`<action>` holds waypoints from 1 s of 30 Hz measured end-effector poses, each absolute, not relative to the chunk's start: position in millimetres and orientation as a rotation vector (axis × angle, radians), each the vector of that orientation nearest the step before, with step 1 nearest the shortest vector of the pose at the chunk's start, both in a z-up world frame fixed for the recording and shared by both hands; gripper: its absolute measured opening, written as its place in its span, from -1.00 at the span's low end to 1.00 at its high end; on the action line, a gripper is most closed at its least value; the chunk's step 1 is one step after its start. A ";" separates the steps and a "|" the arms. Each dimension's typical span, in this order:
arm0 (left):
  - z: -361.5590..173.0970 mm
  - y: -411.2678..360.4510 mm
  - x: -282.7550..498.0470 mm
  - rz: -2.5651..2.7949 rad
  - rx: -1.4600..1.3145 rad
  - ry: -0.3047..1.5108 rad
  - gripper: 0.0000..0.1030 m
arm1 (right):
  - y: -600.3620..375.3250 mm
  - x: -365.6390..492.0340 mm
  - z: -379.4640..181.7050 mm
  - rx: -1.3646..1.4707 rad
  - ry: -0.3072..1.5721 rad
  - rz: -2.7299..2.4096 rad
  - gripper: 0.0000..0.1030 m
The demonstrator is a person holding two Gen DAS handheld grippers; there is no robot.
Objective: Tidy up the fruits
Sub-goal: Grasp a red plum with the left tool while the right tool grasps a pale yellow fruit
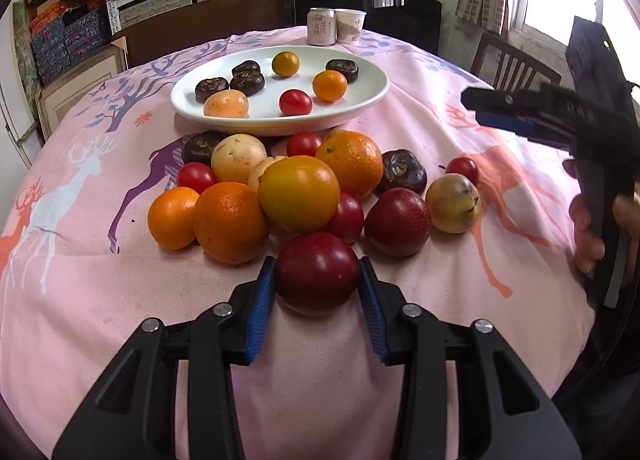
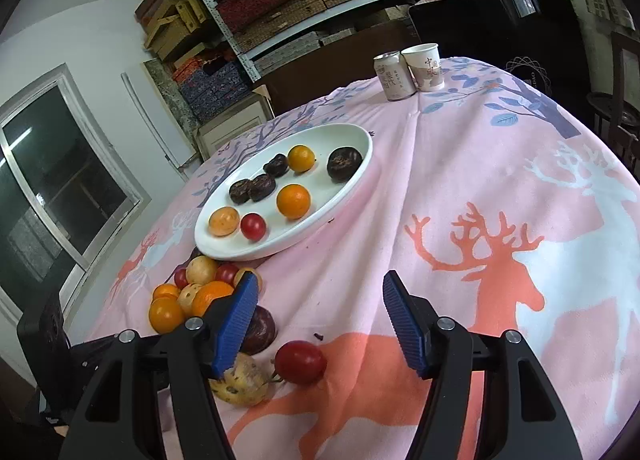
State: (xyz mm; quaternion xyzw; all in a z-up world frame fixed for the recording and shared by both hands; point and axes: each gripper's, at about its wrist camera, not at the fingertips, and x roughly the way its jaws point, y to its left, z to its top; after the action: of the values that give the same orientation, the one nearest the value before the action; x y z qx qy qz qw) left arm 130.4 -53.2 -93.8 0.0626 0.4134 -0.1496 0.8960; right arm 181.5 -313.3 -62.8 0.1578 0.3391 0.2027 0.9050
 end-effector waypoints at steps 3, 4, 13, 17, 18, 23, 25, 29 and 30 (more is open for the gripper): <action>-89.6 -48.9 126.2 -0.317 0.117 0.846 -0.24 | -300.9 160.4 -59.3 0.262 0.677 0.501 0.27; -87.2 -46.5 123.4 -0.317 0.110 0.837 -0.24 | -294.4 152.5 -59.7 0.230 0.681 0.528 0.27; -78.0 -27.5 110.5 -0.320 0.057 0.831 -0.23 | -235.0 116.3 -70.5 -0.117 0.748 0.528 0.24; -82.0 -23.6 108.5 -0.325 0.043 0.841 -0.23 | -230.8 125.0 -75.2 -0.087 0.803 0.525 0.19; -83.0 -23.1 108.0 -0.323 0.041 0.842 -0.23 | -229.4 126.8 -75.5 -0.088 0.807 0.525 0.19; -81.7 -22.3 104.7 -0.328 0.039 0.833 -0.23 | -227.6 136.3 -76.6 -0.043 0.830 0.527 0.13; -81.0 -22.4 103.5 -0.329 0.041 0.832 -0.23 | -227.6 138.3 -79.1 -0.031 0.847 0.530 -0.17; -80.2 -20.4 101.9 -0.324 0.035 0.831 -0.23 | -235.7 139.9 -80.2 0.025 0.850 0.536 -0.20; -80.0 -19.9 101.8 -0.322 0.034 0.830 -0.23 | -238.3 139.2 -79.6 0.040 0.844 0.537 -0.20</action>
State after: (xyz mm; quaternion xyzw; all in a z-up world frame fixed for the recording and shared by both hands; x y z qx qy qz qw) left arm 101.8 -19.9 -80.0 0.0164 0.4015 -0.1559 0.9023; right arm 139.2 -238.3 -79.6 0.0191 0.4047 0.2574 0.8773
